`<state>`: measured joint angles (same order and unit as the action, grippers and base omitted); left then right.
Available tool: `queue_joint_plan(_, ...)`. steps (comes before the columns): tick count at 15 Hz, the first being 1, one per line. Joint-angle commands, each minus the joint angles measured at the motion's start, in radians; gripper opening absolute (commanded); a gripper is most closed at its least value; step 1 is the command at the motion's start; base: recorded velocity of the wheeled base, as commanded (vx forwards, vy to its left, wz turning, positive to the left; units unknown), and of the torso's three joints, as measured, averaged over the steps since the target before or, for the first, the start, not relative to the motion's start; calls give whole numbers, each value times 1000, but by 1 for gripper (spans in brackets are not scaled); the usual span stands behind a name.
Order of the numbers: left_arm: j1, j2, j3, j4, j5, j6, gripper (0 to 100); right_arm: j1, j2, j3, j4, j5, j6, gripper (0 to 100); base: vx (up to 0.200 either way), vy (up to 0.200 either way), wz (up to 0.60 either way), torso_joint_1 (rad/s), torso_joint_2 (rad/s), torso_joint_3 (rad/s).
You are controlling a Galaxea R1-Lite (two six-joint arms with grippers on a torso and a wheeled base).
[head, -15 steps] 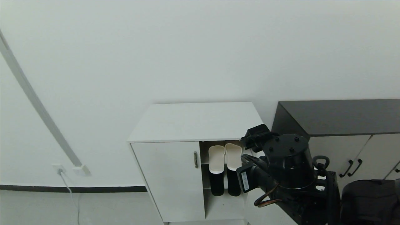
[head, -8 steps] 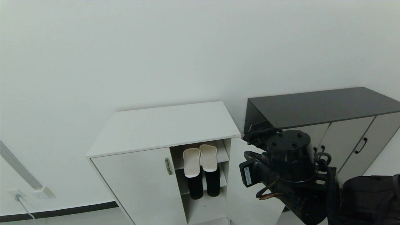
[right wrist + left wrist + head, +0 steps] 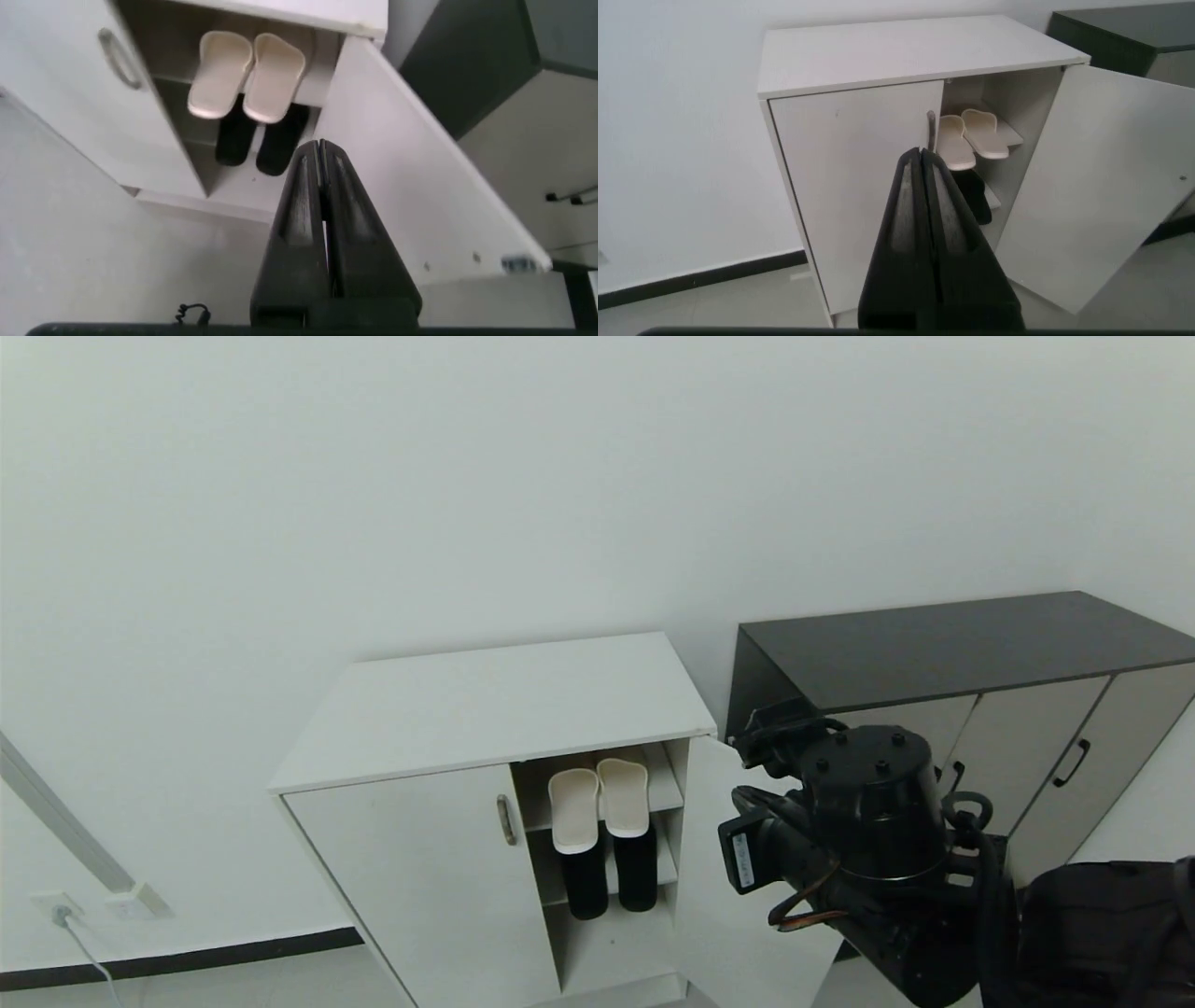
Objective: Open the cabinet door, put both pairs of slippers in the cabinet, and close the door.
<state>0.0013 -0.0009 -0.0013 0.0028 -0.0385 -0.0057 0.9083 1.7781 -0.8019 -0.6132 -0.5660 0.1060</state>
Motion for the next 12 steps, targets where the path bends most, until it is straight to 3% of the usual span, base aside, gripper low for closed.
queue_joint_plan(1,0,1,-2,0,0,0,0,0,1,1,0,0,0,0,-200,0,0,-12,-7,7)
queue_joint_plan(3,0,1,-2,0,0,0,0,-3,1,1,0,0,0,0,-200,0,0,-5,-5,5)
queue_joint_plan(7,0,1,0,0,2,0,0,-46,26,7,-14,0,-2,0,0,0,0,0,0,0)
queue_joint_plan(12,0,1,-2,0,0,0,0,-250,73,-69,-36,87,-29,0,0,0,0,0,0,0)
